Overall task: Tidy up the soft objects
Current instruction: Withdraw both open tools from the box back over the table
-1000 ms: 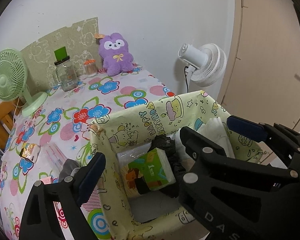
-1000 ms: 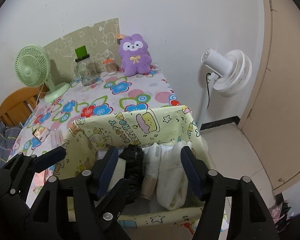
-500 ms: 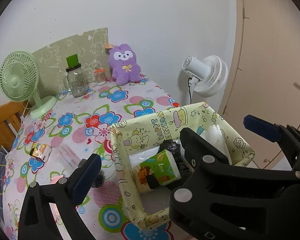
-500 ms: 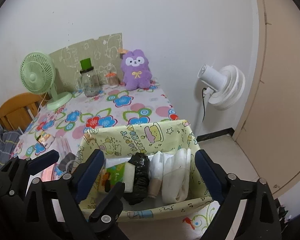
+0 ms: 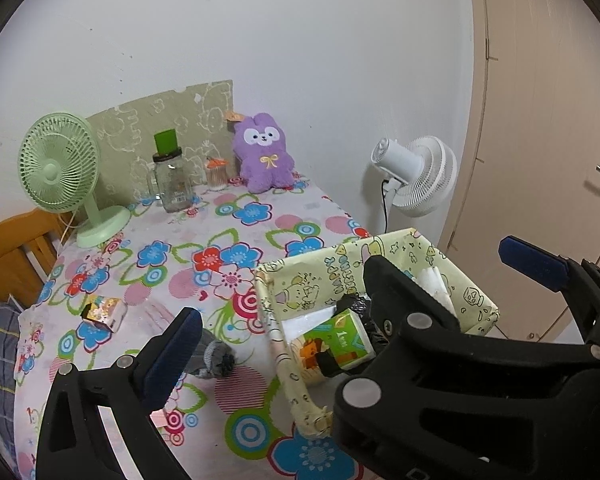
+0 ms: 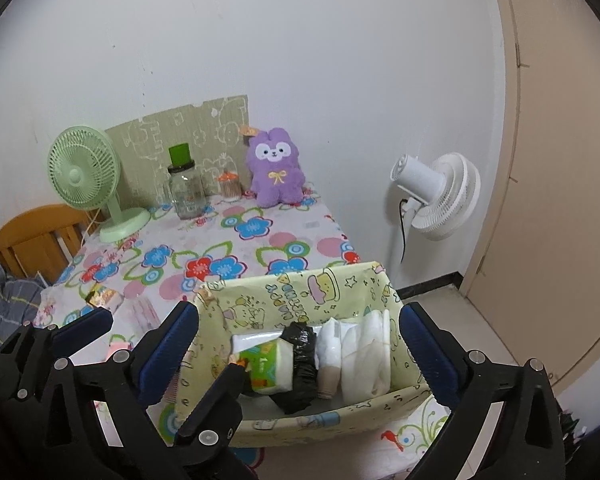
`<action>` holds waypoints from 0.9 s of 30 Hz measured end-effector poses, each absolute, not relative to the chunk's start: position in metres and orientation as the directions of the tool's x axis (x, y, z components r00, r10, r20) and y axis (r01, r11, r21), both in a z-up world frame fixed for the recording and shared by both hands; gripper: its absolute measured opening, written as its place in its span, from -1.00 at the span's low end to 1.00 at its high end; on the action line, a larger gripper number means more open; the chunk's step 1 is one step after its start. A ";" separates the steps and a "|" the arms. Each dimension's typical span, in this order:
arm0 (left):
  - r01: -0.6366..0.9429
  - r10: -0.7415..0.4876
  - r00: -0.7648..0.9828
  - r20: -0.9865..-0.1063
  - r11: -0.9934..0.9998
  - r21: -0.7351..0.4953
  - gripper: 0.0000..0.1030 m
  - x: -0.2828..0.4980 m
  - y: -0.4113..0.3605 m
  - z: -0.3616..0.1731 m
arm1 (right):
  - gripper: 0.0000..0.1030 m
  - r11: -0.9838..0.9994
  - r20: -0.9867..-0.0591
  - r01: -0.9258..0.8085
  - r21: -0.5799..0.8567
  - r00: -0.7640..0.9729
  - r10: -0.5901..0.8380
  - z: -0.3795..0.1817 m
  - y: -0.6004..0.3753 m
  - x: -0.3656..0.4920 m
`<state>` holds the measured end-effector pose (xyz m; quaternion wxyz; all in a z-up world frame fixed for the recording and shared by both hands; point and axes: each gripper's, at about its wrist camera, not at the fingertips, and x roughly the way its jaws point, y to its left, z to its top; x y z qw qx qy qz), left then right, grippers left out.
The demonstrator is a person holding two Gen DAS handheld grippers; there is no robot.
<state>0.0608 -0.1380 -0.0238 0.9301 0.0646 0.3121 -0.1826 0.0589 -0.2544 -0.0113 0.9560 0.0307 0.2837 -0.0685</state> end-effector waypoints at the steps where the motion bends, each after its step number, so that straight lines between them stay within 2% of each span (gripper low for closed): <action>1: 0.379 -0.301 0.741 -0.600 0.925 0.004 0.99 0.060 -0.135 -0.023 | 0.99 0.989 -0.542 0.148 0.020 0.833 -0.114 -0.010 -0.252 0.058; 27: 0.311 -0.259 0.805 -0.533 0.950 0.009 0.99 0.048 -0.071 -0.009 | 1.00 0.996 -0.484 0.091 0.018 0.872 -0.071 0.003 -0.188 0.047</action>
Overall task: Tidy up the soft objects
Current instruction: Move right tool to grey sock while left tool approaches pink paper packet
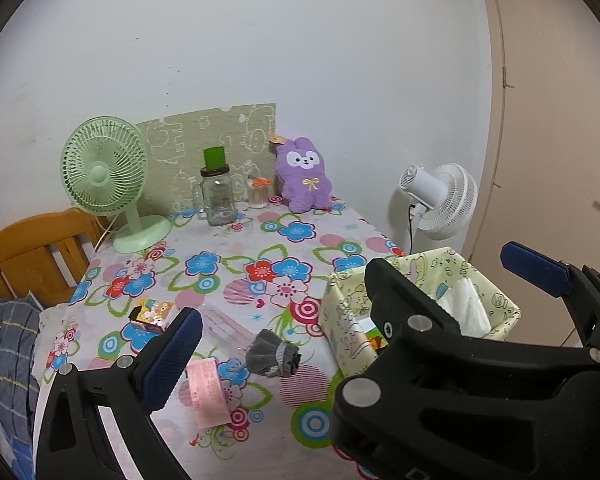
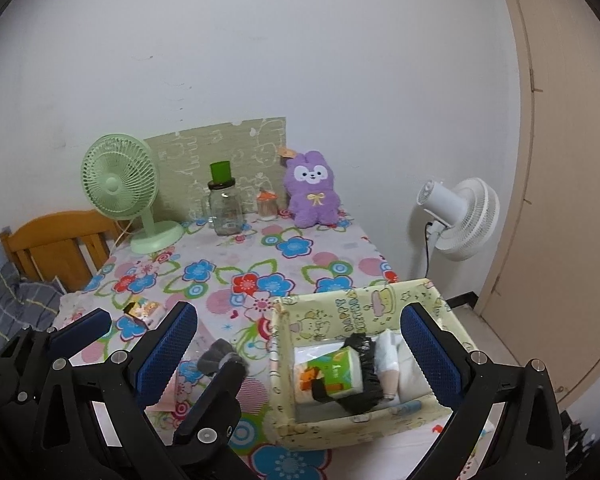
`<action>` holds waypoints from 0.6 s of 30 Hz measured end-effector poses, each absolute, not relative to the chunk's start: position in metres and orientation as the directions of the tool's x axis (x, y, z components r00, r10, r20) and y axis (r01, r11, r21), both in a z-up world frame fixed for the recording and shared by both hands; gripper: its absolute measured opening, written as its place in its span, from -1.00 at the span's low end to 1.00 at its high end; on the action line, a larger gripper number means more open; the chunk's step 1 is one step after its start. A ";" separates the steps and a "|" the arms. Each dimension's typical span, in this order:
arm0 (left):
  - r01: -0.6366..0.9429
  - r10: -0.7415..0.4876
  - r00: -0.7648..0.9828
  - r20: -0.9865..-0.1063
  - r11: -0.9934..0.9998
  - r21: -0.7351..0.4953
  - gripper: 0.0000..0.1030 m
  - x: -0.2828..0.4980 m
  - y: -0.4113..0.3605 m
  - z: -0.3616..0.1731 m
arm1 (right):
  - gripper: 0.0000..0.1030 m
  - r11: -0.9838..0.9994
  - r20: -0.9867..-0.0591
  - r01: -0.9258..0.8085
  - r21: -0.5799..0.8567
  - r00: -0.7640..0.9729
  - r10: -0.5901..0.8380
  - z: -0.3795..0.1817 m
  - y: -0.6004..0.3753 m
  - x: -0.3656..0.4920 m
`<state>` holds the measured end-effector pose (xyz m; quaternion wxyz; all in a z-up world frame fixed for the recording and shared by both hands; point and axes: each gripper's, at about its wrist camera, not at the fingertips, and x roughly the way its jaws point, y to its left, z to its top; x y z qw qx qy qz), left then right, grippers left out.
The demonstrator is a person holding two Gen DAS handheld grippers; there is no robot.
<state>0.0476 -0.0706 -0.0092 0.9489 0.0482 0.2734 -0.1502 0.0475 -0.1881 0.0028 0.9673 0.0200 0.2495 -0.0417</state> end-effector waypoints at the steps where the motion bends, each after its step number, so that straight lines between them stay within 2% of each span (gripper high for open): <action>1: 0.307 -0.255 0.807 -0.532 0.952 0.010 0.99 0.048 -0.069 -0.009 | 1.00 0.996 -0.485 0.087 0.016 0.872 -0.068 0.002 -0.186 0.049; 18: 0.236 -0.199 0.815 -0.545 0.972 -0.003 0.97 0.061 -0.030 -0.032 | 0.98 1.000 -0.506 -0.011 -0.008 0.862 0.005 -0.022 -0.145 0.070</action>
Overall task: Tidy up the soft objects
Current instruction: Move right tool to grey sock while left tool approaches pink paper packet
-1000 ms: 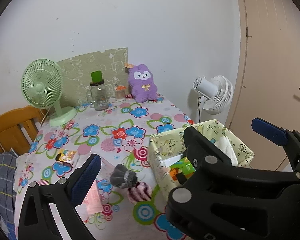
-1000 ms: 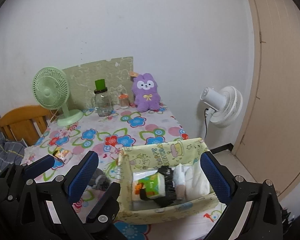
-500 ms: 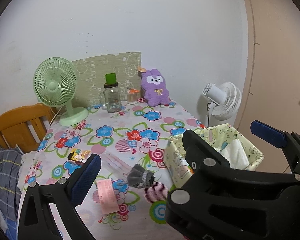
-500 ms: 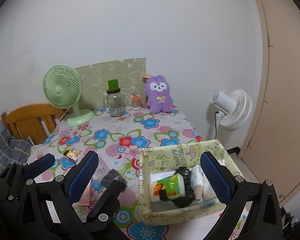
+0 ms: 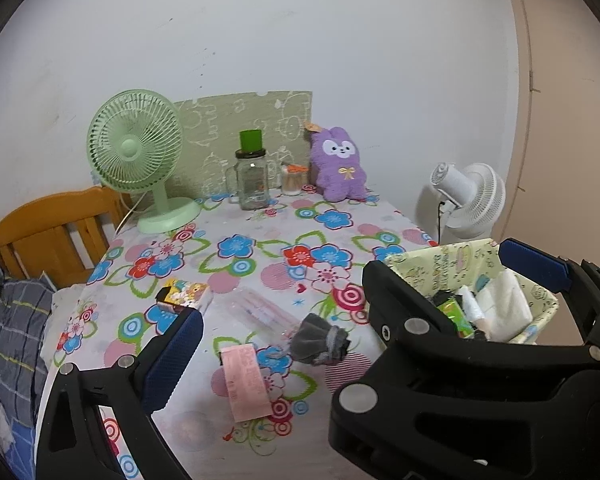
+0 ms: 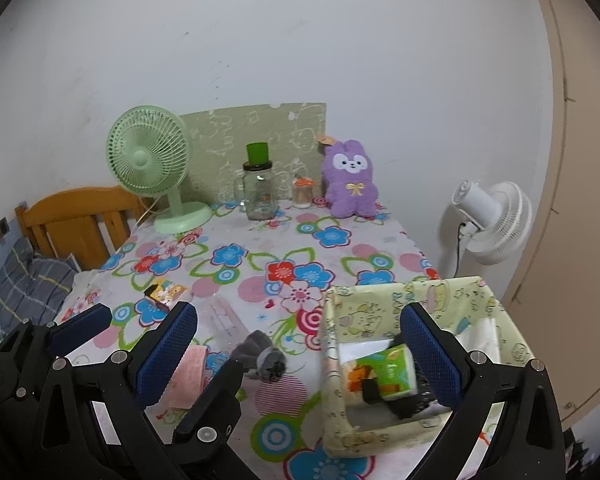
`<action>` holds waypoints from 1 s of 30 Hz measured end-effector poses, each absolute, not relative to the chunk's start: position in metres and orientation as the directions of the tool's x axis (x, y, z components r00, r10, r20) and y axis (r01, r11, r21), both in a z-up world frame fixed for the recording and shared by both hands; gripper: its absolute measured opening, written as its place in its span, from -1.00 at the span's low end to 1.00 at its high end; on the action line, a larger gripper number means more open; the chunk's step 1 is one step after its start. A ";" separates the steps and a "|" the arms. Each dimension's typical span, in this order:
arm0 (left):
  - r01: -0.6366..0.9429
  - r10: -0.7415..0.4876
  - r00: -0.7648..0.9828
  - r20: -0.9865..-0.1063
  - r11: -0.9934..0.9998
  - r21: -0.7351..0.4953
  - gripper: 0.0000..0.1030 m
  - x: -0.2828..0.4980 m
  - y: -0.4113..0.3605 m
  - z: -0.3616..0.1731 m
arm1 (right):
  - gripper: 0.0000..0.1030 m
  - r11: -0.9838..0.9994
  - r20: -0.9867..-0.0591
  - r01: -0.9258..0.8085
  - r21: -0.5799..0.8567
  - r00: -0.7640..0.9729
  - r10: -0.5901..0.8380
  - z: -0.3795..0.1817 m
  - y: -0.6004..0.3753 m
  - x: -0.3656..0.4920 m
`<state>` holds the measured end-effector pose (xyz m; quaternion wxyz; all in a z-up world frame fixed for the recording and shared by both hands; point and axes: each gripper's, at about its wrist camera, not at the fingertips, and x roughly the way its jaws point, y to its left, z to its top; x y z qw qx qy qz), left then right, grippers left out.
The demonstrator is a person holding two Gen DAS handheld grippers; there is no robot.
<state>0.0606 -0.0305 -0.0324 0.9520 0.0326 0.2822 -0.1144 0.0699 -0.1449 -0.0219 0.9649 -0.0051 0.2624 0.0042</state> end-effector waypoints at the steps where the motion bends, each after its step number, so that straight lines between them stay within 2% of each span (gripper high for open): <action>1: 0.233 -0.200 0.815 -0.544 0.972 -0.009 0.96 0.062 -0.028 -0.034 | 0.98 1.000 -0.508 -0.017 -0.008 0.861 0.010 -0.023 -0.143 0.071; 10: 0.176 -0.157 0.799 -0.581 0.984 -0.023 0.88 0.074 -0.007 -0.055 | 0.91 0.999 -0.526 -0.039 -0.020 0.850 0.023 -0.043 -0.124 0.082; 21: 0.114 -0.118 0.774 -0.622 0.992 -0.046 0.81 0.088 0.015 -0.078 | 0.66 0.995 -0.573 -0.094 -0.031 0.817 0.060 -0.063 -0.103 0.103; 30: 0.084 -0.100 0.741 -0.664 0.995 -0.056 0.77 0.103 0.024 -0.101 | 0.62 0.994 -0.622 -0.109 -0.019 0.779 0.074 -0.087 -0.093 0.121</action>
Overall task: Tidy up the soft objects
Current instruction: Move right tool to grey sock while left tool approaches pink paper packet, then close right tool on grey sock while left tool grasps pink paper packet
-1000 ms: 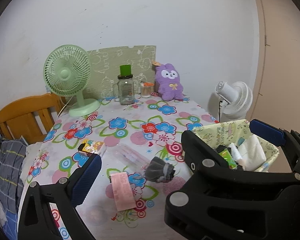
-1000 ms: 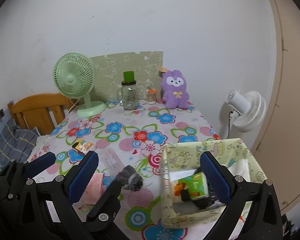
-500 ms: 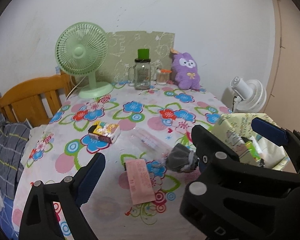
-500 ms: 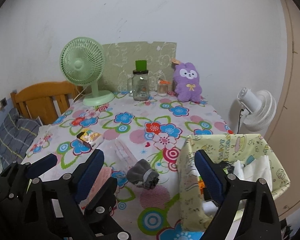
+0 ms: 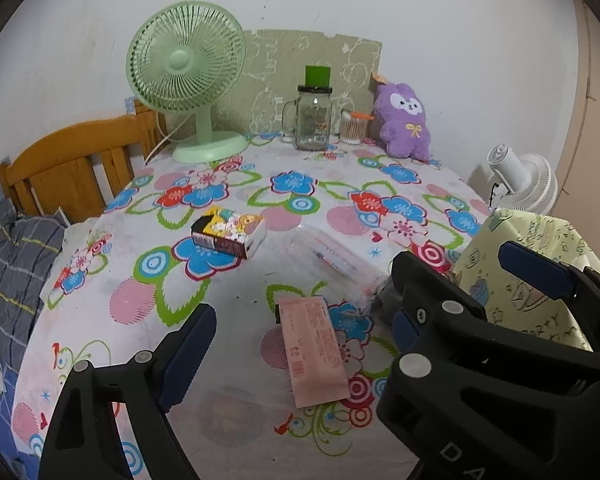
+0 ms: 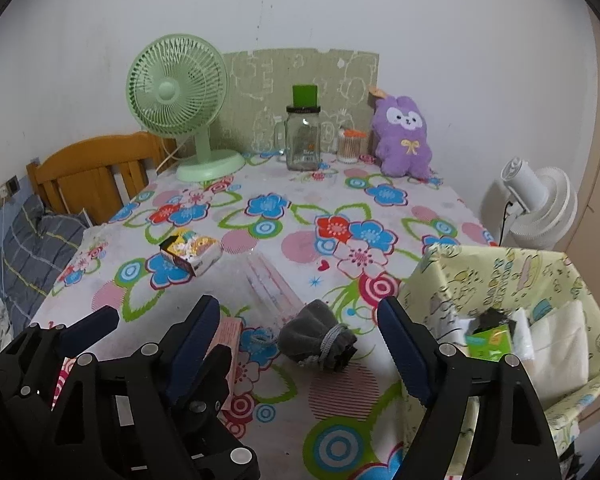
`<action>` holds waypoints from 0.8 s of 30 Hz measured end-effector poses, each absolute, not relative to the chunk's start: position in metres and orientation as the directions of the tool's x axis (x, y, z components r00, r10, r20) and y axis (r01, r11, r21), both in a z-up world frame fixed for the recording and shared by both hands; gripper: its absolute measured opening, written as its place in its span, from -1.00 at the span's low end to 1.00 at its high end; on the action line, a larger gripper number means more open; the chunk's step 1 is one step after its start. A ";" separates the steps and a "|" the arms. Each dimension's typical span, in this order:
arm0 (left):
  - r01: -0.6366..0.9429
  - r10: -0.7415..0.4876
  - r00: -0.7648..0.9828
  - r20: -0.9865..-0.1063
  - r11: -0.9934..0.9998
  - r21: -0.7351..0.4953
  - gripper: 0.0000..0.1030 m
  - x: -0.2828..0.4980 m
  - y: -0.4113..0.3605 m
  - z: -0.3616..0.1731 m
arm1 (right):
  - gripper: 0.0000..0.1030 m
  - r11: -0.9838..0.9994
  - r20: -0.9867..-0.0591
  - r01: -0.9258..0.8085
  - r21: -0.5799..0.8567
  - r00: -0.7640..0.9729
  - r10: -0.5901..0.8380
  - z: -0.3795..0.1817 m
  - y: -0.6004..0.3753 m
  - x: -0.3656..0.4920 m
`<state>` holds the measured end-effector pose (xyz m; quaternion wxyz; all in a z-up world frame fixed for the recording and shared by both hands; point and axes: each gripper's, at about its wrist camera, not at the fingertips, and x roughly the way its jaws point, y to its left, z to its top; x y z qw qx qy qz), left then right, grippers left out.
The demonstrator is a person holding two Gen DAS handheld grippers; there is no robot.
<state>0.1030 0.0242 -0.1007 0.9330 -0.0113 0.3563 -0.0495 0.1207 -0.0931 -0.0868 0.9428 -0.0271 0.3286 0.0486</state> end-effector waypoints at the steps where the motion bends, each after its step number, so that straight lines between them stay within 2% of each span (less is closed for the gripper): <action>1: 0.084 -0.101 0.736 -0.669 0.995 -0.058 0.77 0.105 0.024 -0.103 | 0.62 0.994 -0.629 -0.109 -0.016 0.774 0.075 -0.090 -0.093 0.123; 17: 0.055 -0.104 0.675 -0.730 0.994 -0.090 0.64 0.128 0.029 -0.136 | 0.55 1.000 -0.674 -0.002 0.004 0.738 0.004 -0.124 -0.093 0.147; 24: 0.042 -0.105 0.654 -0.749 0.994 -0.103 0.52 0.134 0.029 -0.147 | 0.56 0.998 -0.710 0.043 0.054 0.704 0.008 -0.140 -0.098 0.156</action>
